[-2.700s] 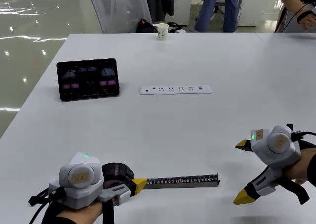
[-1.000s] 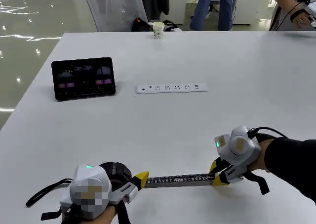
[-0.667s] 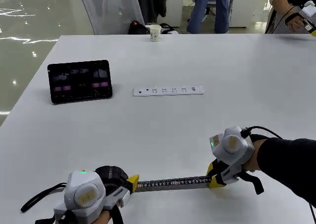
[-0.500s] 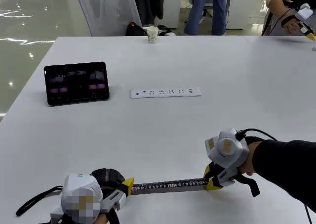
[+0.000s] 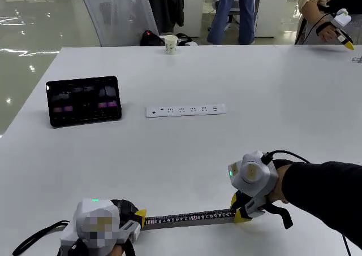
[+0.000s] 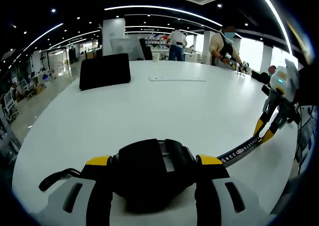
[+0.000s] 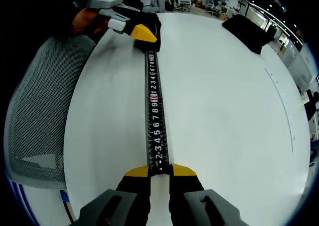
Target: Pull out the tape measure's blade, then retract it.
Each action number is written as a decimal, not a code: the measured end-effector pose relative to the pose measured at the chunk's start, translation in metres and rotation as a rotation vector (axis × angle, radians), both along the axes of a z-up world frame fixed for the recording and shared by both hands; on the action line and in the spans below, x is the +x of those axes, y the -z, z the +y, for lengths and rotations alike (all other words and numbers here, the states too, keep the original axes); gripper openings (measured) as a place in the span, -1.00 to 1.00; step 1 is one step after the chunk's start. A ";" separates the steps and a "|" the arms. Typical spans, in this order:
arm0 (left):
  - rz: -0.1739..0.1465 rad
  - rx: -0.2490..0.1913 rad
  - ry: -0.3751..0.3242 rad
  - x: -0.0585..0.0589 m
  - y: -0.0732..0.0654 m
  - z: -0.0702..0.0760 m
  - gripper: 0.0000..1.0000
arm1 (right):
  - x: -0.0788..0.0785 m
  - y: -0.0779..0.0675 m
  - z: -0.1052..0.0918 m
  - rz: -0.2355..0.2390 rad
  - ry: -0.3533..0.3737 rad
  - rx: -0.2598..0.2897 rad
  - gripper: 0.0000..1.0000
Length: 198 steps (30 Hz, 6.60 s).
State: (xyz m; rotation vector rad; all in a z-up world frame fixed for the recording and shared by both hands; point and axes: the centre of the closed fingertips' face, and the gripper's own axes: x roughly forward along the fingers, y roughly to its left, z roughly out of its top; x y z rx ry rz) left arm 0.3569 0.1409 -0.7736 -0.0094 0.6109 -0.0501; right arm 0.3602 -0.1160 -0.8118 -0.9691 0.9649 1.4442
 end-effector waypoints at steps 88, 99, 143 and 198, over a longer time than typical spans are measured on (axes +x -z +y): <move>0.087 0.000 0.028 -0.003 0.006 0.000 0.22 | -0.002 0.000 0.019 0.015 0.067 -0.032 -0.79; 0.092 0.000 0.028 -0.002 0.006 0.000 0.22 | -0.002 0.001 0.022 0.005 0.043 -0.055 -0.79; 0.093 0.001 0.027 -0.004 0.006 0.000 0.22 | -0.004 0.001 0.037 -0.007 0.031 -0.074 -0.78; 0.094 -0.030 0.021 -0.004 0.005 0.002 0.20 | -0.004 0.000 0.057 -0.011 0.036 -0.039 -0.79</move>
